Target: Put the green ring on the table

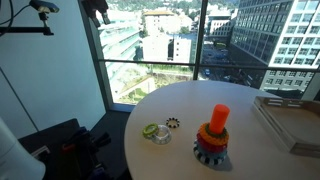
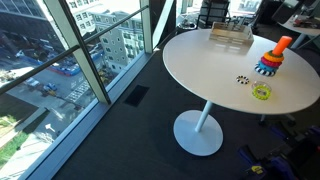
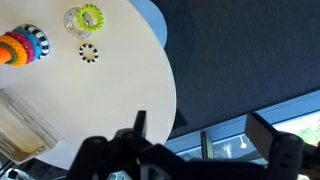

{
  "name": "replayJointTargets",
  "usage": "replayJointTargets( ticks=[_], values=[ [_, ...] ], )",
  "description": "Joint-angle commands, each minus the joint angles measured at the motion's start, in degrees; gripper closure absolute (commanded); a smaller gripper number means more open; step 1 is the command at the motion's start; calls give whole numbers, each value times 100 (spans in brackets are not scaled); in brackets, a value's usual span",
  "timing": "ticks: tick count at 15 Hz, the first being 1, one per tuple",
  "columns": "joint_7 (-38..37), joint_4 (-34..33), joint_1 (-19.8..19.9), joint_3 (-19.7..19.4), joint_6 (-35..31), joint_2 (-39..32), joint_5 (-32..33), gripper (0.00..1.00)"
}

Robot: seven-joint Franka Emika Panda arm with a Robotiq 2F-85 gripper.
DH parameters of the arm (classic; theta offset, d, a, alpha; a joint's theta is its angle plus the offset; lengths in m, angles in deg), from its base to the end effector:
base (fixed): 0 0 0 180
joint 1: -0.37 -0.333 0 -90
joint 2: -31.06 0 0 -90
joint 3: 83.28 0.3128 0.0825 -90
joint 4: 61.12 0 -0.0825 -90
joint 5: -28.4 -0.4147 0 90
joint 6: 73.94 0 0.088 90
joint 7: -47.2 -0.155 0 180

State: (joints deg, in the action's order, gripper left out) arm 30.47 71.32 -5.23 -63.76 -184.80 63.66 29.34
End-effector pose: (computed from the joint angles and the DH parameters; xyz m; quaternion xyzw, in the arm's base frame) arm 0.4004 0.1950 0.5019 0.9901 0.0573 0.1102 0.0649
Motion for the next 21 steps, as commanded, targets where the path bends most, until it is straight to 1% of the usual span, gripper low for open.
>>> replayJointTargets(
  ticks=[1,3,7,13,21],
  values=[
    [-62,-12,-130,-101,12,-30,73,0],
    [-97,-78,-82,-117,-7,-64,120,0],
    [-104,-238,13,-316,-11,-160,69,0],
    [-97,-270,222,-776,52,-277,11,0],
    [-114,34,736,-1477,113,-315,-62,0]
  ],
)
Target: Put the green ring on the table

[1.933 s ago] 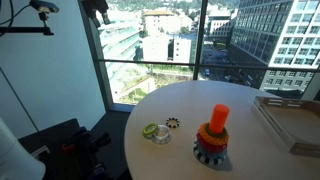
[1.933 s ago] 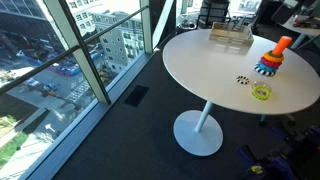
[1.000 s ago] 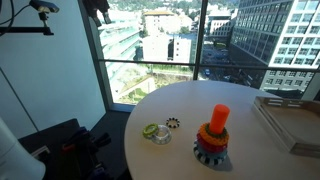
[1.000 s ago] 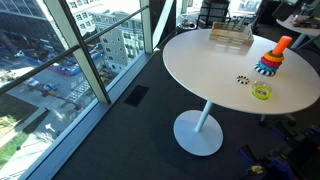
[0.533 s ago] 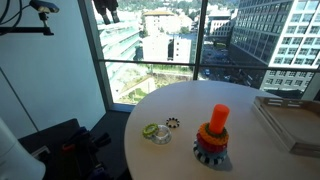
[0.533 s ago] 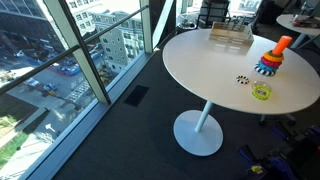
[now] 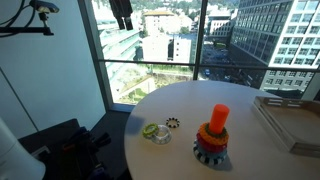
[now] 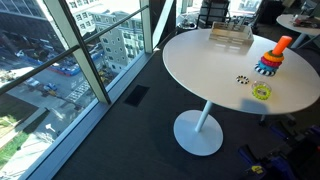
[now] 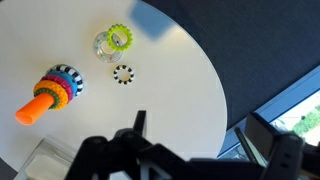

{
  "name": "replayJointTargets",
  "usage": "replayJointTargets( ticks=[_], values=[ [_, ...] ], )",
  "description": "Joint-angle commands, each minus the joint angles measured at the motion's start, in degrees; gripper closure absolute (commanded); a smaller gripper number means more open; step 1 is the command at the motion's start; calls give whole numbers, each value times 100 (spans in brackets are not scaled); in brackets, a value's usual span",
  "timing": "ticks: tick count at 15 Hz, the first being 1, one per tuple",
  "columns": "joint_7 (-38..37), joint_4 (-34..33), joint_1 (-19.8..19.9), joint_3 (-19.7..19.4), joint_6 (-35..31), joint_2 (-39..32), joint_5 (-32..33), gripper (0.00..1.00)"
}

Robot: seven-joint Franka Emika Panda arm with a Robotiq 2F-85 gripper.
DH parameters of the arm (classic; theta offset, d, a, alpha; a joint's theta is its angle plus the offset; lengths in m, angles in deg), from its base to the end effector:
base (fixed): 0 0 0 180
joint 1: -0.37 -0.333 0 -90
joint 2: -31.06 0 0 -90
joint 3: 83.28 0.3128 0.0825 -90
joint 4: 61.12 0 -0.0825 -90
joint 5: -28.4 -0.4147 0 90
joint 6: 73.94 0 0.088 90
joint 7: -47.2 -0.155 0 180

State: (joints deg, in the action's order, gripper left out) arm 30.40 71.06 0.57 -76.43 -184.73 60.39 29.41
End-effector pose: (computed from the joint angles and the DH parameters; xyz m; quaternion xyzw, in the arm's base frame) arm 0.4474 0.0526 0.4915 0.9928 -0.0912 0.0737 0.0236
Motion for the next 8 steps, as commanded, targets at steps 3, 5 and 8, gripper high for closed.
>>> replayJointTargets(
  ticks=[3,5,8],
  values=[
    [-145,228,397,-441,86,24,-31,0],
    [-191,388,563,-551,8,13,9,0],
    [-297,689,794,-639,-291,-20,98,0]
  ],
)
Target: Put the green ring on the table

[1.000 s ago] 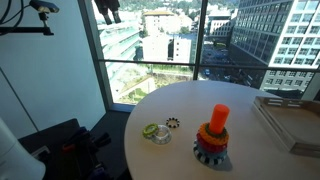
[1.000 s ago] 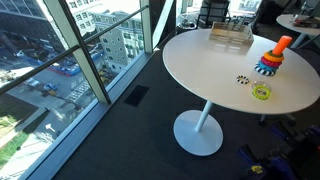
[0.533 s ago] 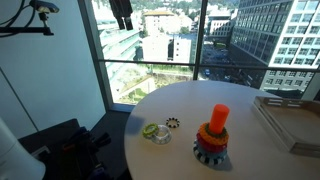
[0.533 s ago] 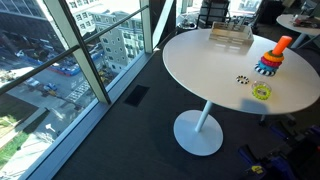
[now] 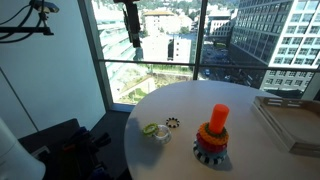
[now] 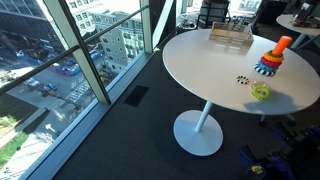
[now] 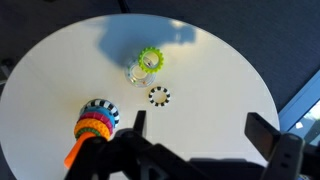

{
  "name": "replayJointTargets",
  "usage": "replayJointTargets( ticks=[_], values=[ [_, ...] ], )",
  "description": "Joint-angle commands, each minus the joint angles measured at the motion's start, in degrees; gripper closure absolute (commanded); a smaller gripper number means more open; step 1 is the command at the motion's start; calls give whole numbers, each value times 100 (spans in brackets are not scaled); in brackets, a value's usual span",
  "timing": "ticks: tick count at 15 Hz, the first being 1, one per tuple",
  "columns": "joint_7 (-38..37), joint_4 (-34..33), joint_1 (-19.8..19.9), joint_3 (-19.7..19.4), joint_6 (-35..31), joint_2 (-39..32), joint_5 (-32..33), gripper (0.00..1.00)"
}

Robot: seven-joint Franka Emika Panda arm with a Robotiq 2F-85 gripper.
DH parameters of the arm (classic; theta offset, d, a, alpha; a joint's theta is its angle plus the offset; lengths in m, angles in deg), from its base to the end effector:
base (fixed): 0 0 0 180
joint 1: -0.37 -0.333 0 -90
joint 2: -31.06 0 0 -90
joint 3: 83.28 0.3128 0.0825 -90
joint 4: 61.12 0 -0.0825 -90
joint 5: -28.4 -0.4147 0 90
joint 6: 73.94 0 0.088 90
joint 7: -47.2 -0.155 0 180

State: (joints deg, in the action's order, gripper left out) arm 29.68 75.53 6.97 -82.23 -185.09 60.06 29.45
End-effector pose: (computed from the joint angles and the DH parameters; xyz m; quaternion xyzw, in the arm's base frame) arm 0.4358 -0.0444 0.4501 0.9797 -0.1979 0.0317 0.0099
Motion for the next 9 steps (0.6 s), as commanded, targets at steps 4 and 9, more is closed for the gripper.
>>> replayJointTargets(
  ticks=[4,9],
  values=[
    [-444,576,452,-87,-881,-156,368,0],
    [-730,673,675,-130,-1290,-484,546,0]
  ],
)
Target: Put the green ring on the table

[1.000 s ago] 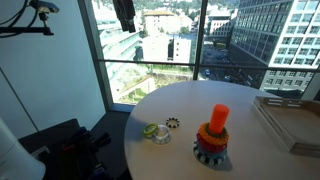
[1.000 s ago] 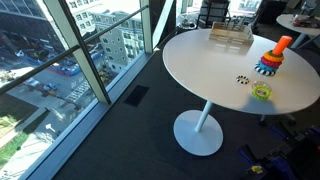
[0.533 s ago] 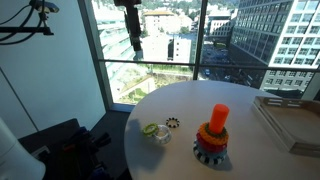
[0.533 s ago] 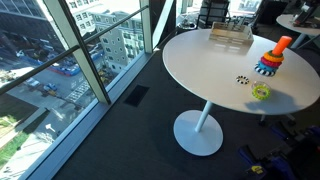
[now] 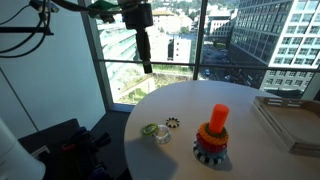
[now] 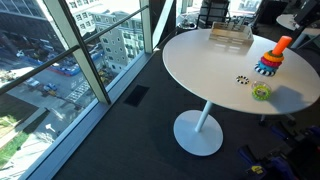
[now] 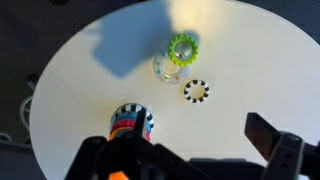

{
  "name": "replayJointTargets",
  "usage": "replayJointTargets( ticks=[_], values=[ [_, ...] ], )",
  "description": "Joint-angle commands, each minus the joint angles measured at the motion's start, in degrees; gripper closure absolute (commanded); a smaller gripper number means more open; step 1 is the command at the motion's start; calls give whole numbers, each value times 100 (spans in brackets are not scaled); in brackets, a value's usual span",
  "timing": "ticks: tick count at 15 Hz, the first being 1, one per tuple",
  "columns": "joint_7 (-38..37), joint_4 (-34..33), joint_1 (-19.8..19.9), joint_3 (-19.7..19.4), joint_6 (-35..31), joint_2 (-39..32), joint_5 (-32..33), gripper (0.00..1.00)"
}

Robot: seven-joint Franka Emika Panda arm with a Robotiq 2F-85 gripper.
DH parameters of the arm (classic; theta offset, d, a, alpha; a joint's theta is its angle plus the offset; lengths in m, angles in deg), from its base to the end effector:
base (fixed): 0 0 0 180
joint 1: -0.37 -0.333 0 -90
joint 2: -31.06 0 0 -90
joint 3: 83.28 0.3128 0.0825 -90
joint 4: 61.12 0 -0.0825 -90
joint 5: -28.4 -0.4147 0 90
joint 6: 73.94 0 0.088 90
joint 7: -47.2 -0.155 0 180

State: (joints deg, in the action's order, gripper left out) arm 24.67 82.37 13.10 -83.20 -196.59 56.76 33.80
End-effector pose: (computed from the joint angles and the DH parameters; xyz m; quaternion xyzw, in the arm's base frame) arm 0.4325 -0.1051 0.3836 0.9585 -0.2790 0.0457 0.0372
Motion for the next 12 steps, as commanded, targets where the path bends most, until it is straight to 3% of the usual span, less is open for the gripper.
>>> replayJointTargets(
  ticks=[1,12],
  values=[
    [-160,-36,12,-69,-74,-178,-10,0],
    [-252,-114,44,-96,-135,-360,15,0]
  ],
)
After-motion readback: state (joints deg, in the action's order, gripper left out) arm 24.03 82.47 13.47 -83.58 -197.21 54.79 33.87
